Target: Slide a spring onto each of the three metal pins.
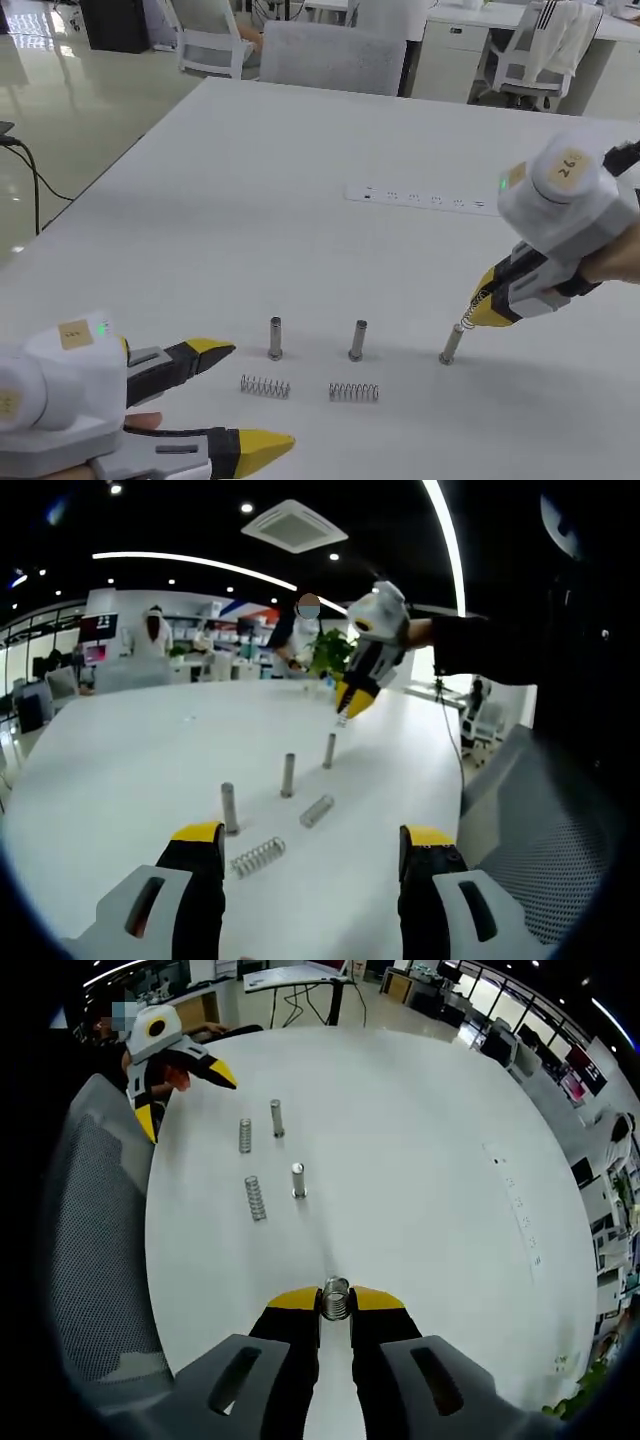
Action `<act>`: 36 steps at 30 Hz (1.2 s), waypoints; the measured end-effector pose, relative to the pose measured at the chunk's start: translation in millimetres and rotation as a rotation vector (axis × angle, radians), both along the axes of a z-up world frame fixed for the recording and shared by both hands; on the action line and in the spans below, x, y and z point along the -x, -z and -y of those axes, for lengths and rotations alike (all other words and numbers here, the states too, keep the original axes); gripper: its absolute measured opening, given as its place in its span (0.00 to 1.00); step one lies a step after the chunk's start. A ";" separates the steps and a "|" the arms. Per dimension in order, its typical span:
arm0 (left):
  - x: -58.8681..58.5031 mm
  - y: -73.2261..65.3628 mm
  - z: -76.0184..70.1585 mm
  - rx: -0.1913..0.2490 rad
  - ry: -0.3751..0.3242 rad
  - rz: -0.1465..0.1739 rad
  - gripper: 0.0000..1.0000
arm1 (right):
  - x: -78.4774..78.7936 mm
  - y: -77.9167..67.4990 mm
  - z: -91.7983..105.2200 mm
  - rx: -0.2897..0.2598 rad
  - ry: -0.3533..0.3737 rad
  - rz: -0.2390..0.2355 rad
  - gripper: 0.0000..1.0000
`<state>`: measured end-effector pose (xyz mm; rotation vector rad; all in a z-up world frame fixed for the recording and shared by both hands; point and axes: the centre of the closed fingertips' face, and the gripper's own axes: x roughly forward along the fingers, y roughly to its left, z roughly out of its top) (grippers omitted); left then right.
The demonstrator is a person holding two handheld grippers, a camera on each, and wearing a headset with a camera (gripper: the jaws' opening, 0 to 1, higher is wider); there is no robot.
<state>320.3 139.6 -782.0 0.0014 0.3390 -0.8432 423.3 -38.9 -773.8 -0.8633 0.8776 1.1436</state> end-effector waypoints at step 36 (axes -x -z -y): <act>-0.5 3.6 -2.1 -0.006 -0.011 -0.006 0.66 | -8.4 33.1 -3.0 0.038 0.010 -0.071 0.08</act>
